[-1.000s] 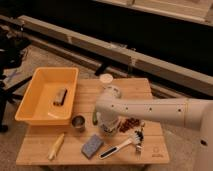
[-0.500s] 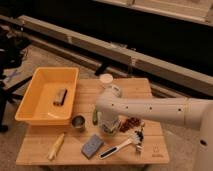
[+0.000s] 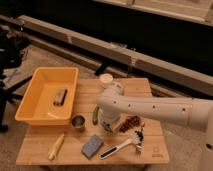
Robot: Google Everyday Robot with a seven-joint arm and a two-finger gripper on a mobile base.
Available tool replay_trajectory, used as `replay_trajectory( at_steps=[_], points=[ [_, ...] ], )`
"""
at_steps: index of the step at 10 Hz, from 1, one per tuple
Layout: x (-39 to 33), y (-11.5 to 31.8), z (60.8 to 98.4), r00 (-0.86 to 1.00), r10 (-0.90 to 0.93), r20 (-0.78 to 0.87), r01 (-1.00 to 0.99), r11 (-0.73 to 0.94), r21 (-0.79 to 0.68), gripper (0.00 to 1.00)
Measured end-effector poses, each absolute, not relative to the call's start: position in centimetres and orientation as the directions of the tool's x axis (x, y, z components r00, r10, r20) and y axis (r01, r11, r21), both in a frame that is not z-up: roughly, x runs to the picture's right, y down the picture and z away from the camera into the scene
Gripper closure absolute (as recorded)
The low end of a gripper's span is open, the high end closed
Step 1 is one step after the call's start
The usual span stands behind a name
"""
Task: Place towel in plastic cup
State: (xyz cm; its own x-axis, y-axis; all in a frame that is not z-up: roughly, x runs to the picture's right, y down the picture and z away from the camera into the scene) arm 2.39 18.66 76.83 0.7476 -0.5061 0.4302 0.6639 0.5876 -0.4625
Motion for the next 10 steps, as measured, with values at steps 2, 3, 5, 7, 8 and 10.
replay_trajectory(
  at_steps=[2, 3, 5, 7, 8, 10],
  points=[
    [2.41, 17.93, 76.27, 0.748, -0.503, 0.434, 0.663, 0.599, -0.448, 0.20],
    [2.45, 17.74, 76.06, 0.748, -0.502, 0.435, 0.663, 0.602, -0.445, 0.20],
    [2.28, 17.93, 75.80, 0.742, -0.514, 0.430, 0.670, 0.597, -0.441, 0.20],
    [1.90, 18.28, 75.90, 0.737, -0.533, 0.416, 0.676, 0.592, -0.439, 0.35],
    [1.95, 18.28, 75.96, 0.738, -0.535, 0.412, 0.675, 0.593, -0.439, 0.43],
    [1.89, 18.29, 76.02, 0.737, -0.539, 0.408, 0.675, 0.593, -0.439, 0.66]
  ],
)
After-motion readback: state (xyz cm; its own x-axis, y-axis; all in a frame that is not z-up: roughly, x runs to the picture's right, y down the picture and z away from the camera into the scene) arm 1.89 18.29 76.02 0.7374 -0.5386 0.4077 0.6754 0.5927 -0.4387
